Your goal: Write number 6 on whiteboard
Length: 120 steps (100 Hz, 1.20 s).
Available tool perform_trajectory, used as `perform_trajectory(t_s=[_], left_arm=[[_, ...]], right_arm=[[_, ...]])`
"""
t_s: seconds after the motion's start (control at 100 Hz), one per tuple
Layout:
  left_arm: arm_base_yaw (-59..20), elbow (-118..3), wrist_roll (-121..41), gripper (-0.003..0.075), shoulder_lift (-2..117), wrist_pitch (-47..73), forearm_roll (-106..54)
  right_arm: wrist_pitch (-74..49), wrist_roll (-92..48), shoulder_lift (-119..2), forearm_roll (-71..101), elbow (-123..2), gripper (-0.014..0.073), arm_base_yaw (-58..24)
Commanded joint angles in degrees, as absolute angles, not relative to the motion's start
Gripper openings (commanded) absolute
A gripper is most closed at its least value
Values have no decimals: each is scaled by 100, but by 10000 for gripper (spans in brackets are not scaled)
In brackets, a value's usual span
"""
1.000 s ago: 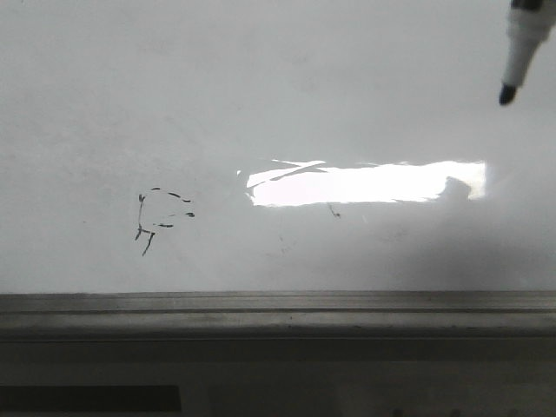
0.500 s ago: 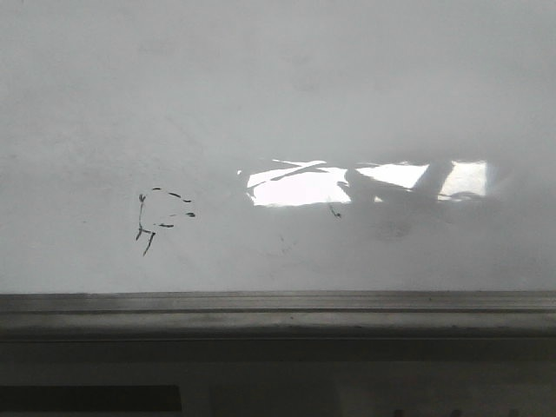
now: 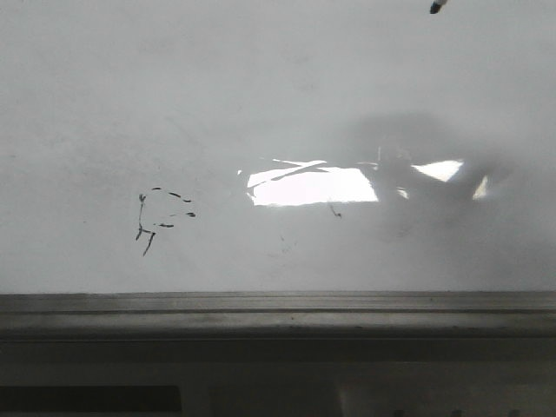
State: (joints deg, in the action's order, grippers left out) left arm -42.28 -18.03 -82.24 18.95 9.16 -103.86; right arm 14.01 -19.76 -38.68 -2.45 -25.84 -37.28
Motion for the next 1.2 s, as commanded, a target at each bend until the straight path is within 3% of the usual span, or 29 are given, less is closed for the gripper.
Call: perform_trajectory(t_s=[0.0,0.36,0.96,1.19], left_arm=[[-4234,-1968,-8193,-20,1936,1062,-10714],[-4234,-1968,-8193,-20,1936,1008,-10563],[-4234,-1968,-8193,-20,1936,1009,-10570],[-4234,-1968,-8193,-20,1936,1009,-10570]], right_arm=[[2190,-2039,-3914,-197,-2740,-41,-3560],[2665,-2039,-4578,47,-2740,-43,-3517],[2320,-2039,-4646,132,-2740,-43,-3512],[2714,-2039,-4815,132,-2740,-43,-3512]])
